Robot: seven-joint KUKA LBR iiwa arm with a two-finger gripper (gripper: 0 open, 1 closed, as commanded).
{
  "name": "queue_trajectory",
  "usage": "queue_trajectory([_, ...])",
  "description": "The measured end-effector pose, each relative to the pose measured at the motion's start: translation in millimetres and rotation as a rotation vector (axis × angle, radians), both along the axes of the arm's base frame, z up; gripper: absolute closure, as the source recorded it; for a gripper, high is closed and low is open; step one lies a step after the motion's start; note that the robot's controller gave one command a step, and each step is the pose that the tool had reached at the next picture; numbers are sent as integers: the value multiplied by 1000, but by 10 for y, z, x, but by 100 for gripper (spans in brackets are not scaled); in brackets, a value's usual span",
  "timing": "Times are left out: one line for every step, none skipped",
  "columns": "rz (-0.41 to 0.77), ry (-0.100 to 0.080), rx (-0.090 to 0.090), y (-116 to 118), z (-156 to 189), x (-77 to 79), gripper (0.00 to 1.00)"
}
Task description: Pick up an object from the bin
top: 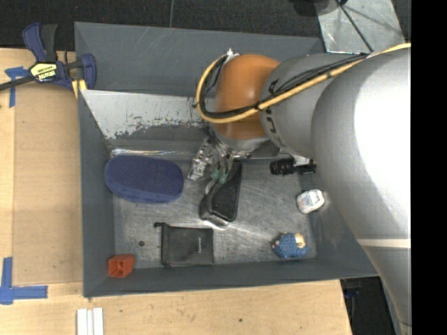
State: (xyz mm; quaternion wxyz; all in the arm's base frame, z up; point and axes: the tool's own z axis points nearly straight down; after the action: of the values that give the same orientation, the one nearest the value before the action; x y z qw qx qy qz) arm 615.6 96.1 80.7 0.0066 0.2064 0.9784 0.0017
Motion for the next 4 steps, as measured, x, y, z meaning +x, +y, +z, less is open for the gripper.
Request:
queue_trajectory([0,2,1,72,1390,-16,100])
queue_trajectory([-12,20,-2,256,492,-151,100])
queue_trajectory([-5,6,1,350,942,18,100])
queue_trajectory([-5,11,-1,346,915,4,0])
